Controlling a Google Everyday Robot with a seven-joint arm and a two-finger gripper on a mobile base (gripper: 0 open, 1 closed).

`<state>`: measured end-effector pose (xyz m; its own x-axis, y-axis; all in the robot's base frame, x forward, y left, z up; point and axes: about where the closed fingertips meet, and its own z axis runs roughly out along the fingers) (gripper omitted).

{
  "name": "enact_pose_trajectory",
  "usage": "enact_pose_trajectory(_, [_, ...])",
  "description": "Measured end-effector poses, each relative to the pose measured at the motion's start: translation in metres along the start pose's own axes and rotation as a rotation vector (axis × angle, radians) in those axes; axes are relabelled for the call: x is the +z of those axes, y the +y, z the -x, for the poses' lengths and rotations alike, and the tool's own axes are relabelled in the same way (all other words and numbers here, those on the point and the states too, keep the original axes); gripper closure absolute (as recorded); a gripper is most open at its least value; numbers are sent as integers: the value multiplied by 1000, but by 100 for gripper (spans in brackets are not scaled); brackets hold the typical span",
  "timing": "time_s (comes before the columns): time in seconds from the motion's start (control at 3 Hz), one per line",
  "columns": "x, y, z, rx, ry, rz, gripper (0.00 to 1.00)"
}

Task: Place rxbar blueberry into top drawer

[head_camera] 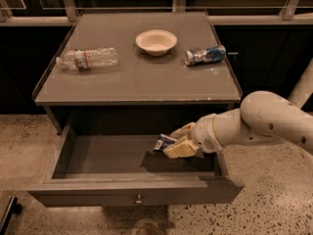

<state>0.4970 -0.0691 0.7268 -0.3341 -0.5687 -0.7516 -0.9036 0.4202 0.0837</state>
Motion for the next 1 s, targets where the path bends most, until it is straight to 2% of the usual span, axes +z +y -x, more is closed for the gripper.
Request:
enact_pose_trajectory(0.33, [0,-9,-28,75,34,-86,100])
enact_pose_trajectory(0.67, [1,-17,-52,122,40,-137,100])
enact_pose_trajectory(1.0, [1,-23,-69,162,48,-166,100])
